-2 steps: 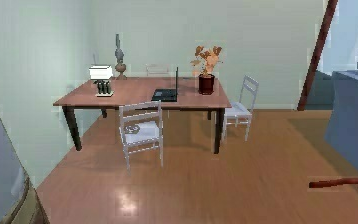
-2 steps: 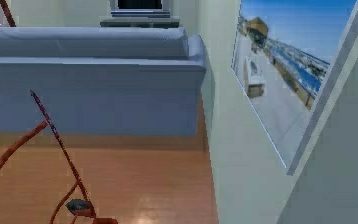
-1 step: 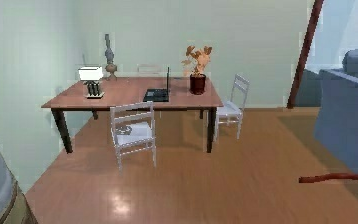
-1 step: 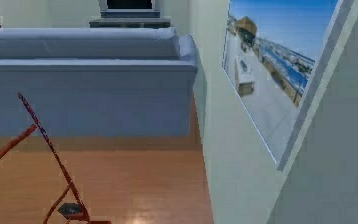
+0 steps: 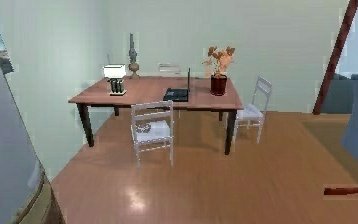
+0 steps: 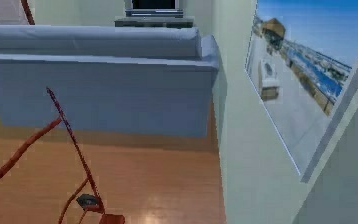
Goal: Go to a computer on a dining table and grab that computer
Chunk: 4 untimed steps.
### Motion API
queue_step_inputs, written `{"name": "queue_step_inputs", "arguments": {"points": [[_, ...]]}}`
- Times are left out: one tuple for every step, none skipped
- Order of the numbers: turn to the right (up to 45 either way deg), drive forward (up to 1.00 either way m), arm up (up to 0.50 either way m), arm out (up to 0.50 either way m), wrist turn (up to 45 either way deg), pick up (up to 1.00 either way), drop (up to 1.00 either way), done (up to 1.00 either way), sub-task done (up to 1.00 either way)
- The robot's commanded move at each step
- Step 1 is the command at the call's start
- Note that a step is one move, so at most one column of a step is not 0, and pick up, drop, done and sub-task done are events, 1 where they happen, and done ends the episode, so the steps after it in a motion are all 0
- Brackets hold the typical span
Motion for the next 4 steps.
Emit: {"name": "queue_step_inputs", "arguments": {"points": [[0.0,1.00,0.00,0.00,0.0,0.00,0.00,0.00,0.00],[-39.0,0.00,0.00,0.00,0.0,0.00,0.00,0.00,0.00],[0.0,0.05,0.00,0.00,0.0,0.00,0.00,0.00,0.00],[45.0,0.00,0.00,0.00,0.0,0.00,0.00,0.00,0.00]]}}
